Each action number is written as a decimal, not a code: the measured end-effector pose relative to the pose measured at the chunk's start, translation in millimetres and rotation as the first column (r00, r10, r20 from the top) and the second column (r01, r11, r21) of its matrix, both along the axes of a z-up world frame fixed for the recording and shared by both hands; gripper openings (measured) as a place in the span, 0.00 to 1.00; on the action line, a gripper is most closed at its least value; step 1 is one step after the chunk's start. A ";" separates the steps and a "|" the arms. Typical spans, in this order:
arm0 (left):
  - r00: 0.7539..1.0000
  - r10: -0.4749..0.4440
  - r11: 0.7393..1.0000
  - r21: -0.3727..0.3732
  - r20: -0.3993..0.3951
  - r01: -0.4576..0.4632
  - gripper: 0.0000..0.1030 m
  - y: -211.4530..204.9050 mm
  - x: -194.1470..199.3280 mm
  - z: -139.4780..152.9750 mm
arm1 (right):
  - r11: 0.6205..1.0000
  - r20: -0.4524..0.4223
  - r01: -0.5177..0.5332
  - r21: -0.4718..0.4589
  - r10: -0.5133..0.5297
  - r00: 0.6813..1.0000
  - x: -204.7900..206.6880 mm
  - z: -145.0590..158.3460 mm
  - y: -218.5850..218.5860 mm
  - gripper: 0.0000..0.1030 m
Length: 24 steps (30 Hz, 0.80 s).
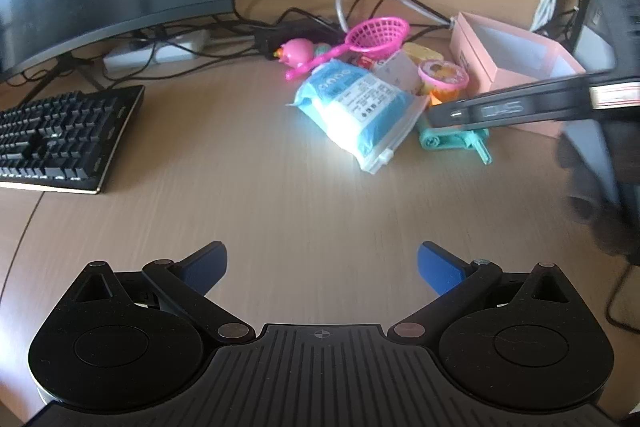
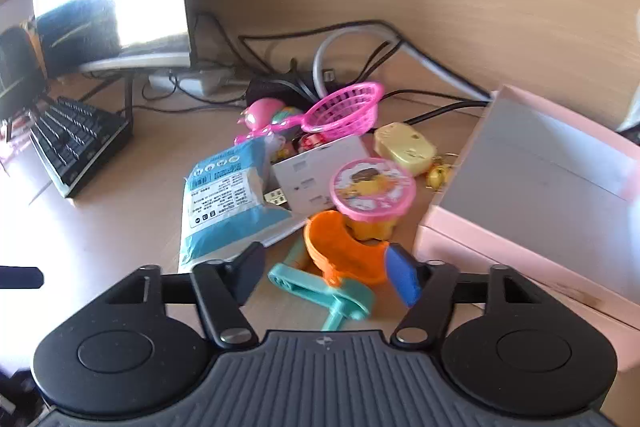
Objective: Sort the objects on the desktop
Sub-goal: 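Grasp the orange toy with the right gripper and lift it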
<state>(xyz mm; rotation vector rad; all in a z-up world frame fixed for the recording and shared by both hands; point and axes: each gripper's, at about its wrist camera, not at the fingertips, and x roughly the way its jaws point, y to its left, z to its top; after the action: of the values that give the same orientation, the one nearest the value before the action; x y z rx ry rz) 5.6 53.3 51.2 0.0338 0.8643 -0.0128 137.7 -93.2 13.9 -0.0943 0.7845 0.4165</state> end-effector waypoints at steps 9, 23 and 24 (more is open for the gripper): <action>0.982 -0.186 0.982 -0.025 -0.011 0.186 1.00 -30.1 -12.0 -7.9 | 0.962 -0.170 -0.084 0.261 0.131 0.977 -60.4 6.8 -22.4 0.18; 0.960 -0.282 0.958 0.061 -0.003 0.281 1.00 -62.3 -4.2 -22.3 | 0.985 -0.055 0.037 0.166 -0.028 0.998 -104.6 23.7 -42.0 0.71; 0.960 -0.280 0.958 0.061 -0.009 0.280 1.00 -60.8 -6.4 -23.2 | 0.983 -0.068 0.040 0.180 -0.028 0.997 -98.2 19.0 -35.6 0.71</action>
<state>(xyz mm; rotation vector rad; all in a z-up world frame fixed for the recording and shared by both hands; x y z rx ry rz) -0.8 -7.5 28.0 0.2143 0.8546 -0.2521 39.5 -128.9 32.9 0.1032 0.8082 0.4587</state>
